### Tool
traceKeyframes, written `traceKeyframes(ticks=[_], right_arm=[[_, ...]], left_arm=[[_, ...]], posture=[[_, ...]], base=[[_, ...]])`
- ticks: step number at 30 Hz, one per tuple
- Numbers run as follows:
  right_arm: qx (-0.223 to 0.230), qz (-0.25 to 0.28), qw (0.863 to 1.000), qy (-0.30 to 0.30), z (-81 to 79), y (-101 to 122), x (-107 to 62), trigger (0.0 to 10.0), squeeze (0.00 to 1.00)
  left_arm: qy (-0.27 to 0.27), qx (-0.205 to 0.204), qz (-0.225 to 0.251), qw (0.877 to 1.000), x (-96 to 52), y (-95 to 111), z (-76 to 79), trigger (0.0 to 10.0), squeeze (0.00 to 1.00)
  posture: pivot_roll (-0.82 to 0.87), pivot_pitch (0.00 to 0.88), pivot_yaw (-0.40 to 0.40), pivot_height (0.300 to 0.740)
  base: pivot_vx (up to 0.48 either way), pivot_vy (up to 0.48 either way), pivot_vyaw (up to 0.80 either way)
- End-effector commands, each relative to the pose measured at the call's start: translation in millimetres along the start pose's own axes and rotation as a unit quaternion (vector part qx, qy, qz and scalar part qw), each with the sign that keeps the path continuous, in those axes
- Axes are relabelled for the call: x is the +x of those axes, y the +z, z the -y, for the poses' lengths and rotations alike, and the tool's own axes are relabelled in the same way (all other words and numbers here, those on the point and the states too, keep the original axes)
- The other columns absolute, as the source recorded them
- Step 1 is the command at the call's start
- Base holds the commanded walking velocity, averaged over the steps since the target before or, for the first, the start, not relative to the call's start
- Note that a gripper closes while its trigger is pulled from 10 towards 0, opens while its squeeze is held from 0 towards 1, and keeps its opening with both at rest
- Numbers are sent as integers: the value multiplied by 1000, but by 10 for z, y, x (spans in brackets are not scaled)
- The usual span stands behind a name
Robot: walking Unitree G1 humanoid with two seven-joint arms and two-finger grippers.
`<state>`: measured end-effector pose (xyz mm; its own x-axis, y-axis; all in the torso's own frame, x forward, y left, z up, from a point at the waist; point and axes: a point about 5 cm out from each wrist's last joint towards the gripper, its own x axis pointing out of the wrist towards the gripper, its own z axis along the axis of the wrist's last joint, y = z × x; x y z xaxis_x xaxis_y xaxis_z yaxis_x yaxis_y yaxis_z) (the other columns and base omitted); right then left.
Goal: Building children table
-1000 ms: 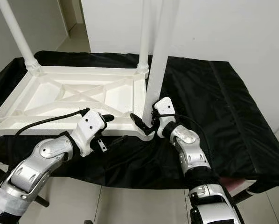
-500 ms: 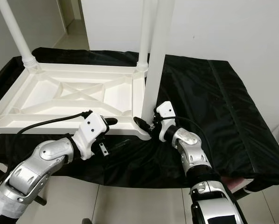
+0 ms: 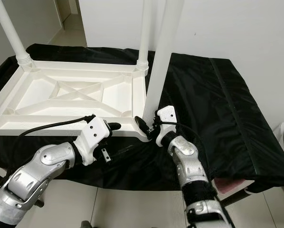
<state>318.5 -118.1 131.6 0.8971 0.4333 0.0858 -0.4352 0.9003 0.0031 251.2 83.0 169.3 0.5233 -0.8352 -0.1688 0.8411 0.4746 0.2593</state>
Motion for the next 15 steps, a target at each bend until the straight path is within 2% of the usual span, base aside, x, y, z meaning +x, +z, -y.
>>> traceKeyframes(ticks=[1,3,5,6,7,10,15], right_arm=[[15,-47,997,-66,38,-146,-54,10000,0],[16,-49,995,-85,33,-151,-59,10000,0],[24,-46,987,-149,-63,-161,-77,10000,0],[24,-46,987,-149,-63,-161,-77,10000,0],[43,-35,985,-161,-265,-133,-69,10000,0],[52,-20,988,-142,-414,-66,-54,10000,0],[50,-12,989,-138,-382,-2,-33,10000,0]], left_arm=[[-71,-2,-2,997,5,3,106,10000,0],[-71,-2,-2,997,8,3,108,10000,0],[-73,-4,-2,997,24,-2,122,10000,0],[-73,-4,-2,997,24,-2,122,10000,0],[-75,-2,0,997,35,15,133,10000,0],[-76,-3,1,997,31,23,136,10000,0],[-80,0,-3,997,40,4,131,10000,0]], posture=[[-94,110,-13,740],[-94,110,-13,740],[-97,105,-13,740],[-97,105,-13,740],[-90,111,-12,740],[-96,94,-7,740],[-97,91,-8,740]], base=[[0,0,0],[0,0,0],[0,0,0],[0,0,0],[0,0,0],[0,0,0],[0,0,0]])
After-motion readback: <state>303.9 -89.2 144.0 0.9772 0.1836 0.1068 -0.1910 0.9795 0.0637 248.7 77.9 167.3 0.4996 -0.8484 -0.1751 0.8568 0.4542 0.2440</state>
